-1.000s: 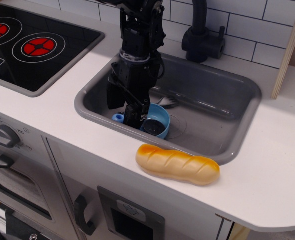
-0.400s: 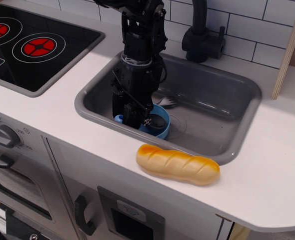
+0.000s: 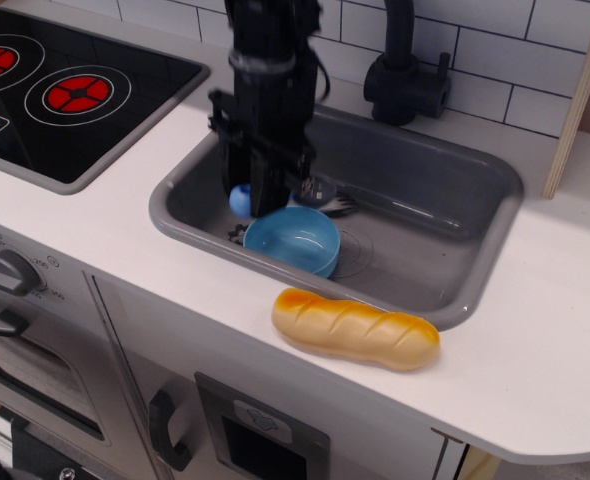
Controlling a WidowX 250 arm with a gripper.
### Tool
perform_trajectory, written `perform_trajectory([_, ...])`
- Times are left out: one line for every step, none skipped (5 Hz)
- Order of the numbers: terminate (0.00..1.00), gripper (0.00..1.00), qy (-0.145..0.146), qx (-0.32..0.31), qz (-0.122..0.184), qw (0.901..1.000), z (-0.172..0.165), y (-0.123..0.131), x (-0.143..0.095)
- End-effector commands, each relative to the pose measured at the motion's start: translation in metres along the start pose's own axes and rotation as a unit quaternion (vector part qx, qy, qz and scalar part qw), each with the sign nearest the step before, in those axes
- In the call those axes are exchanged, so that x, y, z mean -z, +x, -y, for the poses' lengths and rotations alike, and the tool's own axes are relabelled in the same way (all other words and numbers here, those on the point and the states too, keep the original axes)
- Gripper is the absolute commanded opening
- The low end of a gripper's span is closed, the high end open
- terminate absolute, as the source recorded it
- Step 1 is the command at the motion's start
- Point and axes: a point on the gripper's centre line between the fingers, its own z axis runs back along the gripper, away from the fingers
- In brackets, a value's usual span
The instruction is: Take spoon out of bowl sink
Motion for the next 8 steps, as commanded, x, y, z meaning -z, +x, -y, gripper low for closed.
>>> perform_trajectory([0.00, 0.00, -0.057, -0.100, 0.074, 0.9906, 0.031, 0.026, -0.035])
perform_trajectory([0.00, 0.00, -0.064, -0.186, 0.096, 0.9757, 0.058, 0.038, -0.022])
perform_trajectory([0.00, 0.00, -0.077, -0.211, 0.070, 0.9719, 0.076, 0.048, -0.006])
perform_trajectory([0.00, 0.00, -0.083, -0.243, 0.077, 0.9635, 0.091, 0.058, 0.013])
perform_trajectory([0.00, 0.00, -0.072, -0.265, 0.085, 0.9579, 0.094, 0.071, 0.029])
perform_trajectory([0.00, 0.00, -0.065, -0.278, 0.070, 0.9558, 0.093, 0.080, 0.041])
perform_trajectory([0.00, 1.00, -0.055, -0.278, 0.047, 0.9579, 0.095, 0.080, 0.044])
perform_trajectory([0.00, 1.00, -0.059, -0.265, 0.047, 0.9613, 0.094, 0.077, 0.036])
